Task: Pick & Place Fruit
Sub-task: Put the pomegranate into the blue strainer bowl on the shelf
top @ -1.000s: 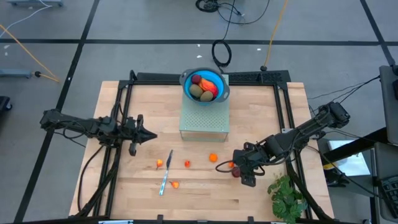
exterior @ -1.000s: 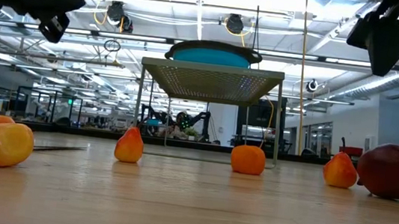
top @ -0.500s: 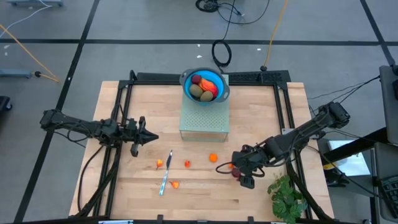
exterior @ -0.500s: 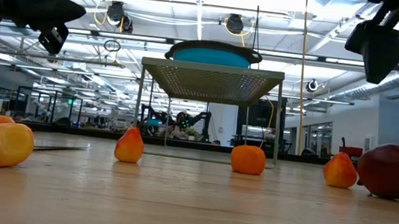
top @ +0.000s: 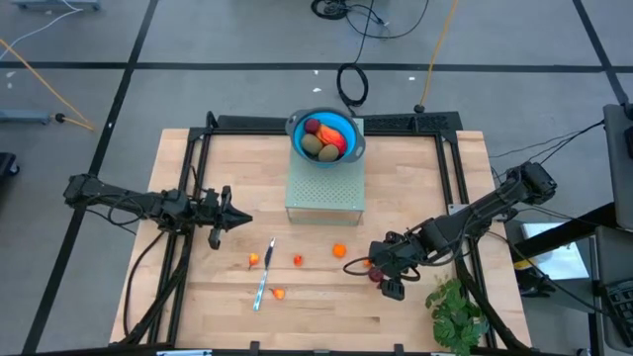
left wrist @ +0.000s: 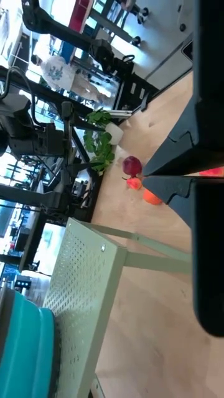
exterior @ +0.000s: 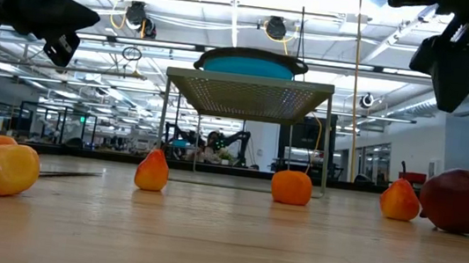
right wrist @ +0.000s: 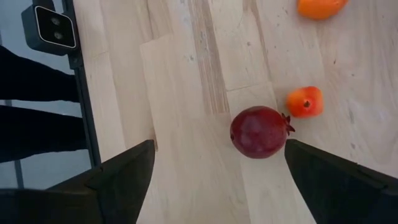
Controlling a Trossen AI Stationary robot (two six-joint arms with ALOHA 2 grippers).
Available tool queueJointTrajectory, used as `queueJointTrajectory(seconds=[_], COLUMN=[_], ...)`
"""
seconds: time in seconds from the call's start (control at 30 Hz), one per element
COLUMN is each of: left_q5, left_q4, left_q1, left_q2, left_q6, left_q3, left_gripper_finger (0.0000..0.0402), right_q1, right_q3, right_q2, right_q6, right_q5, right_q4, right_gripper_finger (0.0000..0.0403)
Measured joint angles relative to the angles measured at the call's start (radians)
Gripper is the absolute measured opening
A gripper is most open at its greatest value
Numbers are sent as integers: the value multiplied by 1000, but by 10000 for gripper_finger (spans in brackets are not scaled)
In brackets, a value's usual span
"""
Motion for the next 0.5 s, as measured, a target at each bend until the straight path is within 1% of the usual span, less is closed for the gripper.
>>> queueJointTrajectory(seconds=[0.2,0.27,0.5], left_q5=[0,0,-1], left_q4=[0,0,0], left_q1=[0,0,0], left_q2=[0,0,0], left_q6=[-1,-1,5], left_q3=[0,0,0], left_gripper_finger=[19,20,21], right_q1=[0,0,-1], right_q3=[0,0,0], right_q2=[0,0,23], right_q6=[33,45,50], right_q5=[9,33,35], right_q4=[-1,-1,-31], right_gripper_finger=[350,350,350])
